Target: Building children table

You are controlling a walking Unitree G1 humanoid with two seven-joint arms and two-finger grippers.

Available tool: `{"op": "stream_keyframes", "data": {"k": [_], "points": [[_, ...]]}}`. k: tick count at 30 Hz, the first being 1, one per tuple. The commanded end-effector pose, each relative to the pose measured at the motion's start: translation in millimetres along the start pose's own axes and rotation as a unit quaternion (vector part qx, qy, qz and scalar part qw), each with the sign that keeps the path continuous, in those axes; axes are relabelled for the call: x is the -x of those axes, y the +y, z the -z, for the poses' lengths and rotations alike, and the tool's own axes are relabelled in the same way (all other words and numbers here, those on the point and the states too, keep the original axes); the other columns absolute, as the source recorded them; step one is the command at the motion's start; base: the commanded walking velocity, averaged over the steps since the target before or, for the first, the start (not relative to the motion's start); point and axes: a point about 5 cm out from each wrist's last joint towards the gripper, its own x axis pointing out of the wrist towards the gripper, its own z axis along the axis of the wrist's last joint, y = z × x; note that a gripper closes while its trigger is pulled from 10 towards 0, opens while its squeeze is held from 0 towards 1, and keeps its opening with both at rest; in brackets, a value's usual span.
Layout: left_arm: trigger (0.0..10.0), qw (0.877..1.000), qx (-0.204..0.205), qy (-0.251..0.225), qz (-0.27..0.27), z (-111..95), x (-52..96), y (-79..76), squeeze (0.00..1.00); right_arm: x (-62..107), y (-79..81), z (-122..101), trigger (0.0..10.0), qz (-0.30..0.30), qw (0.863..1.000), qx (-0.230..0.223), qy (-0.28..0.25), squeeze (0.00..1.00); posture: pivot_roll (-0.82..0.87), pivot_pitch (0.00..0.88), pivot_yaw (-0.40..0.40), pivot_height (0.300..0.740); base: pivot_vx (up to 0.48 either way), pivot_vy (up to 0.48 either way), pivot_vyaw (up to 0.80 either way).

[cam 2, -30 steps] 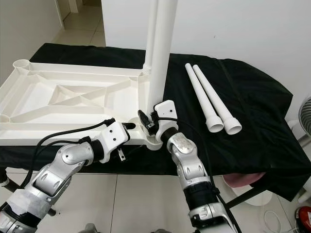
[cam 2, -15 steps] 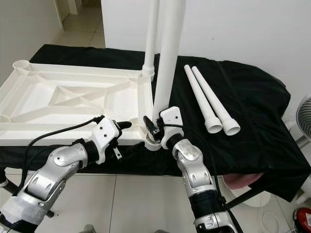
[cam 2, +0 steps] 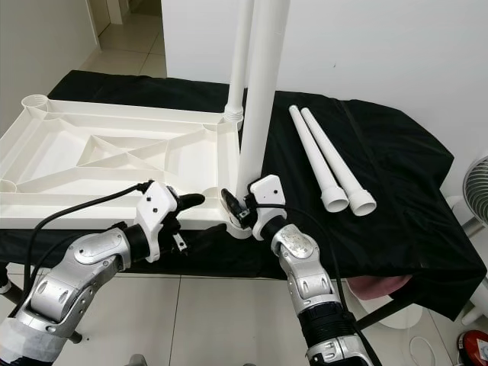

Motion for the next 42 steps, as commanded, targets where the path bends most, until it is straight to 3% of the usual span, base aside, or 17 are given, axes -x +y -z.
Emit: {"op": "stream_keyframes", "data": {"k": [1, 8, 16, 27, 35, 37, 42], "points": [[10.0, 1.000, 0.006, -0.005, 0.003, -4, -0.3, -4.0, 0.00, 5.7, 0.6, 15, 10.0, -0.015, 0.999, -0.008, 0.029, 0.00, 0.02, 0.000, -0.089, 0.740, 0.000, 0.000, 0.00], [10.0, 1.000, 0.011, -0.008, -0.005, -6, 1.1, -4.7, 0.00, 7.8, 2.9, 22, 10.0, -0.030, 0.999, -0.018, 0.034, 0.00, 0.02, 0.000, -0.093, 0.740, 0.000, 0.000, 0.00], [10.0, 1.000, 0.014, -0.005, -0.008, -9, 3.7, -5.5, 0.00, 3.7, -0.5, 34, 10.0, 0.007, 0.995, -0.052, 0.082, 0.00, 0.03, 0.000, -0.095, 0.740, 0.000, 0.000, 0.00], [10.0, 1.000, 0.014, -0.005, -0.008, -12, 4.6, -5.8, 0.00, -1.4, -0.6, 31, 10.0, 0.009, 0.993, -0.088, 0.084, 0.00, 0.03, 0.001, -0.094, 0.740, 0.000, 0.000, 0.00], [10.0, 1.000, 0.011, -0.003, -0.009, -13, 4.4, -5.7, 0.00, -2.0, -2.0, 32, 10.0, 0.030, 0.987, -0.132, 0.085, 0.00, 0.02, 0.000, -0.096, 0.740, 0.000, 0.000, 0.00], [10.0, 1.000, 0.009, -0.003, -0.010, -14, 4.6, -5.6, 0.00, -1.6, -3.6, 35, 10.0, 0.055, 0.981, -0.161, 0.094, 0.00, 0.02, 0.000, -0.095, 0.740, 0.000, 0.000, 0.00], [10.0, 1.000, 0.008, -0.004, -0.009, -15, 4.7, -5.6, 0.00, 0.0, -4.2, 36, 10.0, 0.061, 0.983, -0.148, 0.092, 0.00, 0.02, 0.000, -0.095, 0.740, 0.000, 0.000, 0.00]]}}
